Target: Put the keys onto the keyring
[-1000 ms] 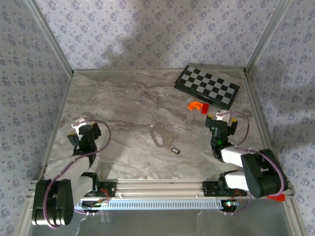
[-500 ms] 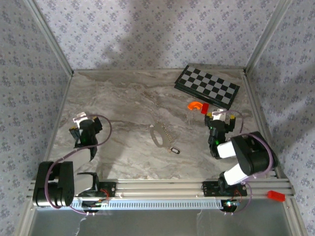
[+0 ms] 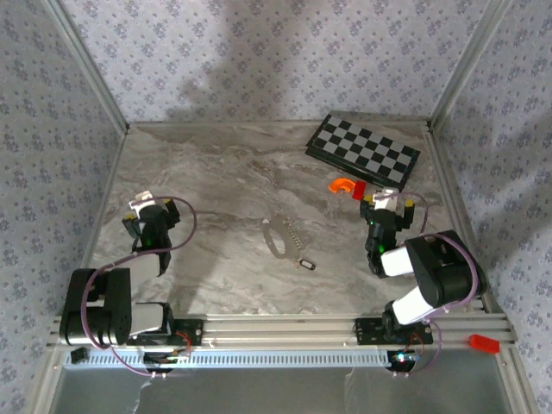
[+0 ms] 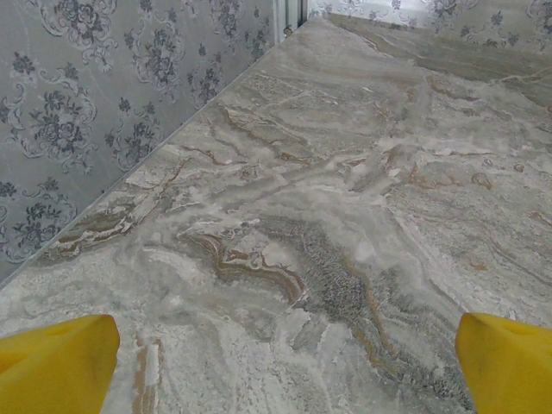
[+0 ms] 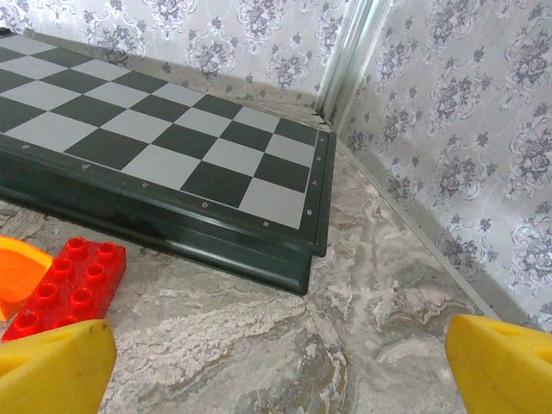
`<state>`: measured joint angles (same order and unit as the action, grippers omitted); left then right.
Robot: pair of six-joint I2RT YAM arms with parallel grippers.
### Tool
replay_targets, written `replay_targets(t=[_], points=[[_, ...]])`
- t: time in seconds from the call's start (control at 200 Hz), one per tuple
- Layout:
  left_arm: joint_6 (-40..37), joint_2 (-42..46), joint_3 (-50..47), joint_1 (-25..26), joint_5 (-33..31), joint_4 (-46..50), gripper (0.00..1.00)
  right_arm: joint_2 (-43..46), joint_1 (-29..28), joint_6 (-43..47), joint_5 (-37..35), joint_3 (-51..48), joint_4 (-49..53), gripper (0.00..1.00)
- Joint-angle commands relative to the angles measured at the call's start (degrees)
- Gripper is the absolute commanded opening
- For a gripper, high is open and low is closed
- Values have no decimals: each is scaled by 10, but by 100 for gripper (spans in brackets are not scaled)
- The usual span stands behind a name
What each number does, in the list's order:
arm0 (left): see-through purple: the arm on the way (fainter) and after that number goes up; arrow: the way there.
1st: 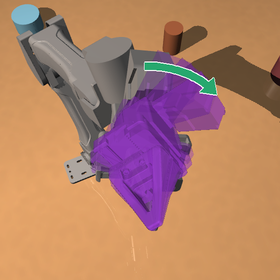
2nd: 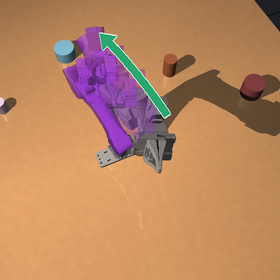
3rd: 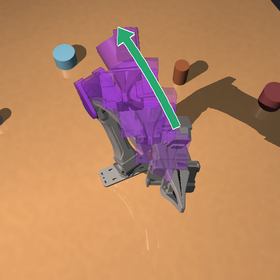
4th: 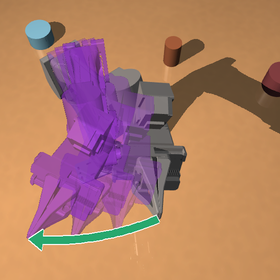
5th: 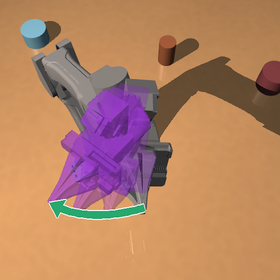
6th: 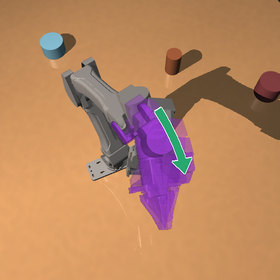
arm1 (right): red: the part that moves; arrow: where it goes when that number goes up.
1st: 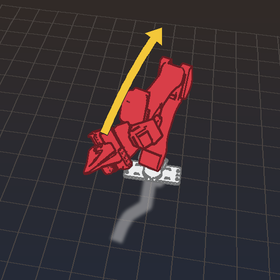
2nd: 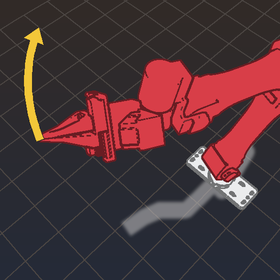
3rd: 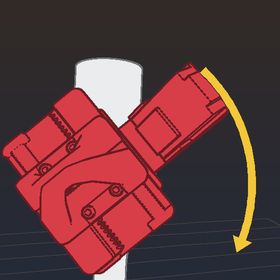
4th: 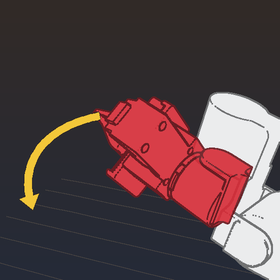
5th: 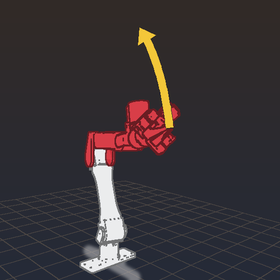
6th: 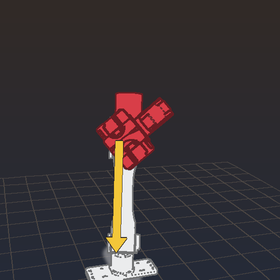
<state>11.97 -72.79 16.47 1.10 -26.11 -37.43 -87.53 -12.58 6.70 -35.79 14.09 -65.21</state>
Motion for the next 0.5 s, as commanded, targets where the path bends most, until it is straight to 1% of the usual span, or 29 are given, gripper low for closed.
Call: replay_targets(t=[0.0,0.16,0.275,0.495], points=[[-12,-9,16,-4,13,-38,100,9,10,-4,9,19,19,100],[-32,-26,20,-5,30,-59,100,13,17,-12,20,23,38,100],[-44,-59,7,-4,40,-121,99,19,27,-24,36,35,72,100],[-50,-78,15,-5,53,-126,99,27,53,-44,83,34,93,100]])
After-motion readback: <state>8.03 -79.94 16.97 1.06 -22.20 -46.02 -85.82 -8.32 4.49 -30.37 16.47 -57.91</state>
